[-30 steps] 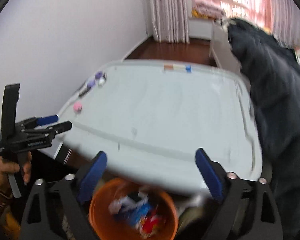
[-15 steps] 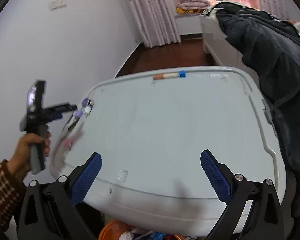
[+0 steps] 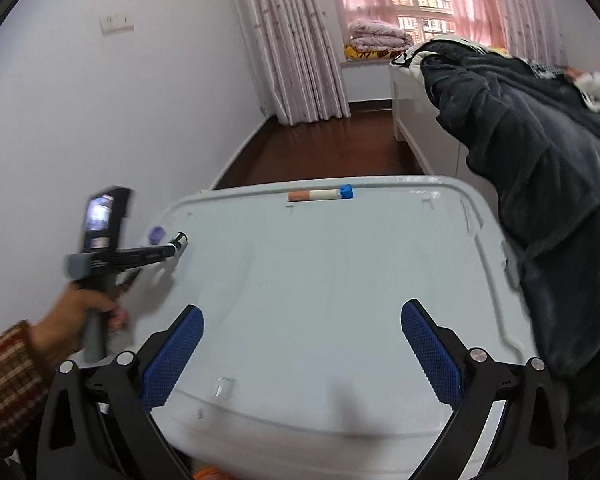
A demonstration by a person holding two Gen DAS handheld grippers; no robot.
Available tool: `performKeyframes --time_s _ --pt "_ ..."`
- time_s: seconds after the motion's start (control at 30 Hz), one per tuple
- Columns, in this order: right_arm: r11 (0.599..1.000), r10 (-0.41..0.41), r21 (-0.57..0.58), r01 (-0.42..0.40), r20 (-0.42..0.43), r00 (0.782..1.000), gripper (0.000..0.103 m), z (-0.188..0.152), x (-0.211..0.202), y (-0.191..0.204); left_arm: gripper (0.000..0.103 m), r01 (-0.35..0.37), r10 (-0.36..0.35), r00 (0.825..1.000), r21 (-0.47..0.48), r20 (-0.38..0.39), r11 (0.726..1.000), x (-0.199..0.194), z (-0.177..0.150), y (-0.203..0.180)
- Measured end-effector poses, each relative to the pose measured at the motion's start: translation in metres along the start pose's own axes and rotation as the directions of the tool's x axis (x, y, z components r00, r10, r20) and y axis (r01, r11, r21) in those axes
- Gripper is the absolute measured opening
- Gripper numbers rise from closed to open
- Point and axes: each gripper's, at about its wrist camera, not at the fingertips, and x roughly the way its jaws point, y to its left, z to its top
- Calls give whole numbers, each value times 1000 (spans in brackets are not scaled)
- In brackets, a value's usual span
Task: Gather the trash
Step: 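Grasp the small white bottle with the left tool and lift it, then grasp the purple box with the right tool while the left tool holds the bottle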
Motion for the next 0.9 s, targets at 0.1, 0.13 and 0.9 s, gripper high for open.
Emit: performKeyframes --time_s 0.1,0.13,0.9 --pt "997 -15 -78 15 1 1000 98 28 20 5 21 90 -95 993 74 74 993 -48 -16 -33" --pt "994 -30 -108 30 2 1000 98 35 27 7 21 105 -114 989 94 90 990 -60 -24 -42" --pt "653 167 -718 -239 -172 971 95 66 263 292 21 146 -155 970 63 185 987 -141 -138 13"
